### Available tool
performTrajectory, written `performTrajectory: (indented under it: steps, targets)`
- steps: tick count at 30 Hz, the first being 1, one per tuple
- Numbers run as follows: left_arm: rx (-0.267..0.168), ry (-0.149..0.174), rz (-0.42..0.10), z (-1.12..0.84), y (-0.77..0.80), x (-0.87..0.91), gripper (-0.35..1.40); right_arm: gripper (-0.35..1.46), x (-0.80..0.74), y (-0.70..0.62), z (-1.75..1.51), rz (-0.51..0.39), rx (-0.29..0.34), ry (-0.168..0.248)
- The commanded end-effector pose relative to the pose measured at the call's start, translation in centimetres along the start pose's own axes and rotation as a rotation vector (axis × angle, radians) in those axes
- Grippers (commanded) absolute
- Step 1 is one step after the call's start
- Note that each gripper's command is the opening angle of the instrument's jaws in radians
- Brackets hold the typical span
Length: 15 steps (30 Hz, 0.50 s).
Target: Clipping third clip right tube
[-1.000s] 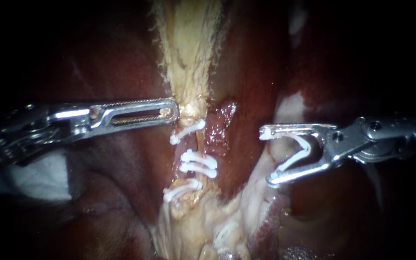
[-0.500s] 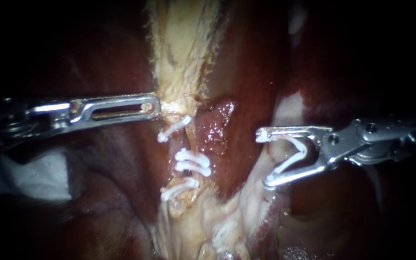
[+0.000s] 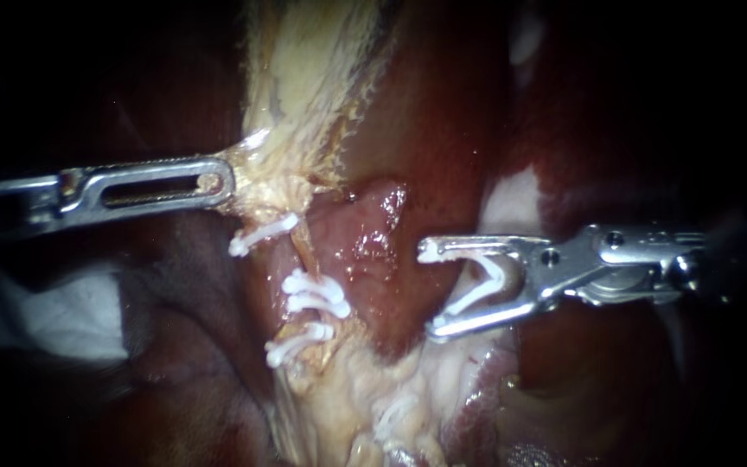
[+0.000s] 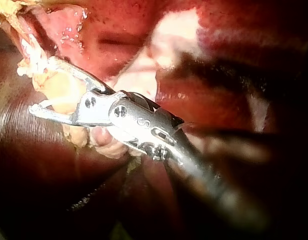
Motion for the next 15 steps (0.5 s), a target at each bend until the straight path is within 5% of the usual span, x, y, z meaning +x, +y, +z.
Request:
performTrajectory:
  steps: [1, 15]
  targets:
    - [0.002, -0.001, 0.000, -0.01, -0.02, 0.00, -0.35, 0.59, -0.01, 0.02, 0.03, -0.001, 0.000, -0.004]
    - [0.021, 0.006, -0.001, -0.06, -0.25, 0.05, -0.35, 0.59, -0.17, 0.33, 0.48, 0.045, 0.018, -0.010]
